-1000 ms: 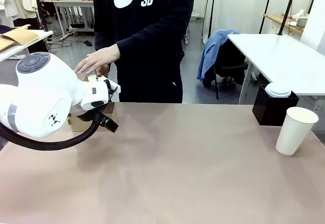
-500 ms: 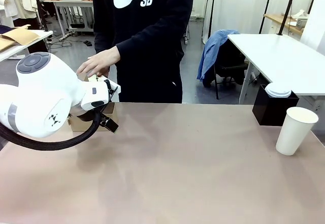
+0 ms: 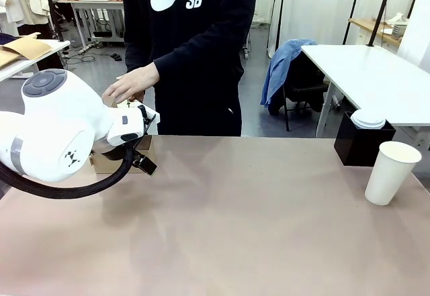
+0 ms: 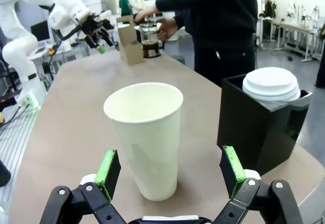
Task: Pour a drink into a cup and package it in a carrier.
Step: Pick up the 600 ml Paper Cup and place it in the middle top area of the table.
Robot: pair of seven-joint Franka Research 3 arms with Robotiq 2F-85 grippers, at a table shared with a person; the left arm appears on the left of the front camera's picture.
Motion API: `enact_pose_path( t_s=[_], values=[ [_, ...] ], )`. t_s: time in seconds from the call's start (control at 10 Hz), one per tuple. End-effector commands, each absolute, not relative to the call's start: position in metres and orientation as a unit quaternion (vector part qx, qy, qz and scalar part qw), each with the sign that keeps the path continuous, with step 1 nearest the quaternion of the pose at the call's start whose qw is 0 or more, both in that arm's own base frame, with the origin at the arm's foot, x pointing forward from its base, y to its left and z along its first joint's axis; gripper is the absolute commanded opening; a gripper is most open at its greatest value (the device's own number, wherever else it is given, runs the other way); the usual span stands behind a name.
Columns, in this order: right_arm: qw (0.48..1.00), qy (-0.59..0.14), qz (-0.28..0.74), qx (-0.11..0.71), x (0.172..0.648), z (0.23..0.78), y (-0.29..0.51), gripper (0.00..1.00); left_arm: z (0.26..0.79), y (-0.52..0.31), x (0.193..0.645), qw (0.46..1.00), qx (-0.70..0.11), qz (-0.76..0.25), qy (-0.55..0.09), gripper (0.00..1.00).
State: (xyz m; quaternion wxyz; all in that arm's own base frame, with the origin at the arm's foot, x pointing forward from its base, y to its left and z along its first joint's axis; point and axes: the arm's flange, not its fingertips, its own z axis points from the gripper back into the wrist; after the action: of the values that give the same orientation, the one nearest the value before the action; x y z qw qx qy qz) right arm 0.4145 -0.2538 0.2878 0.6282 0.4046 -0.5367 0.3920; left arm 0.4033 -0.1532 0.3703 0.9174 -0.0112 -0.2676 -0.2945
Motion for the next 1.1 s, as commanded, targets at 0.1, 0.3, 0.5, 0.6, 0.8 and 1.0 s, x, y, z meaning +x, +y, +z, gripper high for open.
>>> enact_pose_path(
  t_s=[0.1, 0.3, 0.5, 0.6, 0.8, 1.0],
  values=[
    [0.613, -0.537, 0.387, 0.431, 0.419, 0.264, -0.245, 1.00, 0.370, -0.152, 0.403, 0.918, -0.012, -0.294, -0.268, 1.00],
    [0.606, -0.544, 0.380, 0.438, 0.419, 0.256, -0.229, 1.00, 0.370, -0.152, 0.403, 0.918, -0.012, -0.294, -0.268, 1.00],
    [0.598, -0.560, 0.373, 0.435, 0.414, 0.246, -0.221, 1.00, 0.370, -0.152, 0.403, 0.918, -0.012, -0.294, -0.268, 1.00],
    [0.596, -0.564, 0.371, 0.435, 0.414, 0.245, -0.217, 1.00, 0.370, -0.152, 0.403, 0.918, -0.012, -0.294, -0.268, 1.00],
    [0.593, -0.577, 0.362, 0.429, 0.414, 0.242, -0.209, 1.00, 0.370, -0.152, 0.403, 0.918, -0.012, -0.294, -0.268, 1.00],
    [0.595, -0.585, 0.360, 0.418, 0.414, 0.239, -0.204, 1.00, 0.370, -0.152, 0.403, 0.918, -0.012, -0.294, -0.268, 1.00]
  ],
)
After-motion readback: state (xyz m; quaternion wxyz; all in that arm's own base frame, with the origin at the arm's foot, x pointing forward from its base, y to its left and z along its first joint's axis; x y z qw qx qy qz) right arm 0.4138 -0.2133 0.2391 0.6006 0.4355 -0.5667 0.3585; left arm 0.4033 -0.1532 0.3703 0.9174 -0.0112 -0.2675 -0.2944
